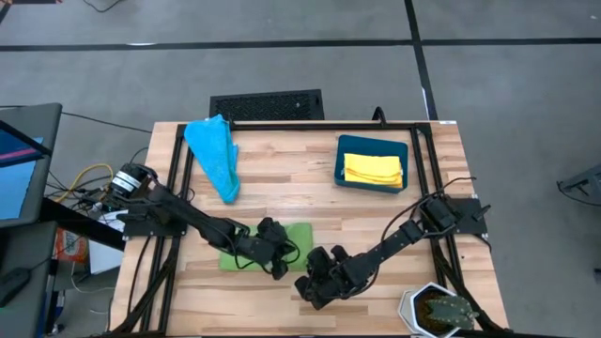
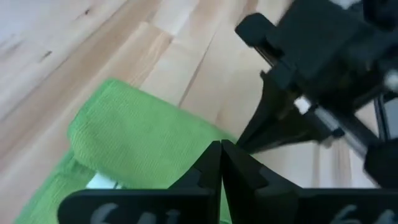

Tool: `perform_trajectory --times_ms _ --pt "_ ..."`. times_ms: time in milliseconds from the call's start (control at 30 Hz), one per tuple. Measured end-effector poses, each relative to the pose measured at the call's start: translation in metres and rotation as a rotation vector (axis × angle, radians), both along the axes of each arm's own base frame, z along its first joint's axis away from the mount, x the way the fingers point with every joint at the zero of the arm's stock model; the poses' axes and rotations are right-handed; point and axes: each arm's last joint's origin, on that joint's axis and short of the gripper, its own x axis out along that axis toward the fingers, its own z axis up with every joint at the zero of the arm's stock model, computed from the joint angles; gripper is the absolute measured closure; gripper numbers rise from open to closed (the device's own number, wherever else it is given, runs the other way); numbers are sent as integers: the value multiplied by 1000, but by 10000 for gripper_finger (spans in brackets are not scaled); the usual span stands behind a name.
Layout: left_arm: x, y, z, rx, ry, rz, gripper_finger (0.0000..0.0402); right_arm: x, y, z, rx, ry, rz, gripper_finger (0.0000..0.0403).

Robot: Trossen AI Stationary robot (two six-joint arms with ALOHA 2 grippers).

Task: Fold microfiber towels
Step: Fold the green microfiber cloth

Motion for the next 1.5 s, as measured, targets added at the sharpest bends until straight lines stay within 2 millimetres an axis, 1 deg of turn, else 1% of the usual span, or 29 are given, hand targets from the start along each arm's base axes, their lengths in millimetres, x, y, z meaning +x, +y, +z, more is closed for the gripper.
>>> perform_trajectory --times_ms 67,133,200,267,367,567,767,867,1033,1167,1300,1367,1500 --pt "-3 -7 -2 29 5 -24 401 -2 4 6 -6 -20 5 371" --pt "-4 -14 -11 46 27 -41 401 -5 9 15 -16 -58 3 371" --pt "-5 -20 -18 62 27 -43 401 -13 14 22 -42 -68 7 371" --pt "-5 -27 -22 74 3 -35 401 -16 20 25 -63 -88 19 372" --pt "-4 -29 -29 89 6 -13 401 -21 23 24 -81 -66 37 372" --pt "-2 -27 -36 92 22 7 402 -16 19 21 -82 -71 39 371" --pt "0 -29 -33 55 -12 10 402 -2 10 24 -108 -69 144 372" --pt "1 -30 -32 31 -19 -7 401 1 7 24 -103 -44 181 362" --pt "0 -33 -32 27 -25 -15 401 -1 11 23 -66 -19 236 337" --pt "2 -37 -44 15 -20 -19 401 -4 15 22 -54 -4 263 316" --pt "9 -43 -62 -62 -28 -60 401 -5 17 22 -43 10 288 291" --pt "8 -43 -66 -77 -14 -38 401 -7 19 22 -44 10 289 278" --pt "6 -38 -70 -52 35 -22 401 -13 25 24 -60 11 300 260"
